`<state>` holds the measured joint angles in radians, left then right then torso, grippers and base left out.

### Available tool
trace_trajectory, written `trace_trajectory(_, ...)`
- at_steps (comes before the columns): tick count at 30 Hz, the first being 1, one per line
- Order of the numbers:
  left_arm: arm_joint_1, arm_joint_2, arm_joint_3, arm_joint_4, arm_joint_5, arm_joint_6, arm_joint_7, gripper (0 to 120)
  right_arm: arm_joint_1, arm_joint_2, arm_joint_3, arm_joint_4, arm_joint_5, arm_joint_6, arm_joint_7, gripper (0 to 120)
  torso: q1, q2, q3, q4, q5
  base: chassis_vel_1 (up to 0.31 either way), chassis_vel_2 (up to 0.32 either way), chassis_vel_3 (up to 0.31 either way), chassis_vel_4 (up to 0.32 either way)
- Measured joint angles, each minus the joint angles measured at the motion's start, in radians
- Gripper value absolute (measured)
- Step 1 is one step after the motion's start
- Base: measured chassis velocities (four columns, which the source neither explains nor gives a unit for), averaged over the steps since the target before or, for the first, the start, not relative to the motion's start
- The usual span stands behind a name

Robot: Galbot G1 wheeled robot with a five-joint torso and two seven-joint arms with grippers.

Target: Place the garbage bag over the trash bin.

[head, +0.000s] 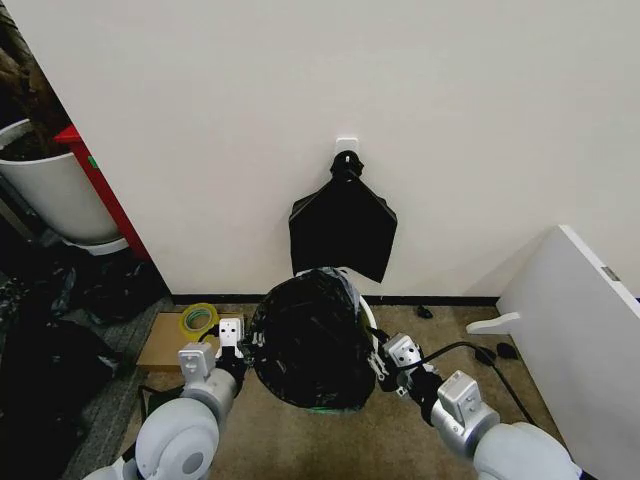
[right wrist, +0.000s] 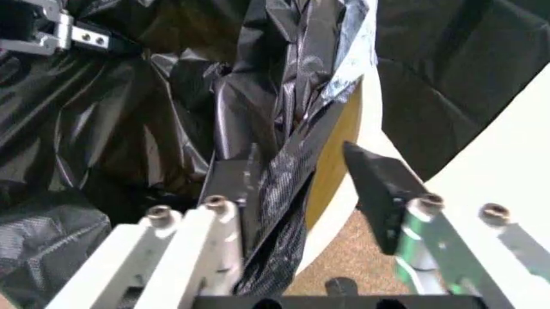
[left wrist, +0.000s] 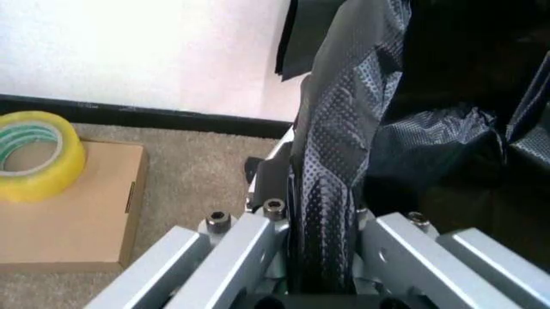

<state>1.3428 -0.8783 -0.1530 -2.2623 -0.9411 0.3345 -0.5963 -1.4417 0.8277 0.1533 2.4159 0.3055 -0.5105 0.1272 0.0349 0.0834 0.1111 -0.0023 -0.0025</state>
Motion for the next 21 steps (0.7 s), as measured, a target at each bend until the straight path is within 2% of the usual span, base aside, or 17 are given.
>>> trace_trajectory(2,-0.003,0.001,0.000,0.000,0.000,0.000,0.001,0,0.006,0.001,-0.007,-0.011,-0.005,-0.004,0.000,46,0.000,0.000,0.000,0.0000,0.0000,0.000,0.000,0.000,0.000)
trace_trajectory(5,-0.007,0.002,0.001,0.000,-0.001,0.000,0.002,0,0.010,0.001,-0.011,-0.018,-0.006,-0.006,0.000,34,0.000,0.000,0.000,0.0000,0.0000,0.000,0.000,0.000,0.000)
trace_trajectory(6,-0.007,0.002,0.001,0.000,-0.001,0.000,0.002,0,0.010,0.001,-0.011,-0.018,-0.006,-0.006,0.000,34,0.000,0.000,0.000,0.0000,0.0000,0.000,0.000,0.000,0.000)
trace_trajectory(9,-0.007,0.001,0.003,-0.002,-0.001,0.000,0.002,0,0.012,0.000,-0.012,-0.022,-0.005,-0.006,-0.001,19,0.000,0.000,0.000,0.0000,0.0000,0.000,0.000,0.000,0.000)
trace_trajectory(11,-0.006,0.001,0.003,-0.002,-0.001,0.000,0.003,0,0.013,0.000,-0.012,-0.024,-0.005,-0.006,-0.001,15,0.000,0.000,0.000,0.0000,0.0000,0.000,0.000,0.000,0.000)
trace_trajectory(15,-0.005,0.002,0.002,-0.003,-0.002,0.000,0.004,0,0.015,0.000,-0.012,-0.025,-0.005,-0.006,-0.001,0,0.000,0.000,0.000,0.0000,0.0000,0.000,0.000,0.000,0.000)
trace_trajectory(21,0.000,0.003,0.002,-0.006,-0.001,0.000,0.007,0,0.016,0.007,-0.010,-0.030,-0.004,-0.002,0.009,0,0.000,0.000,0.000,0.0000,0.0000,0.000,0.000,0.000,0.000)
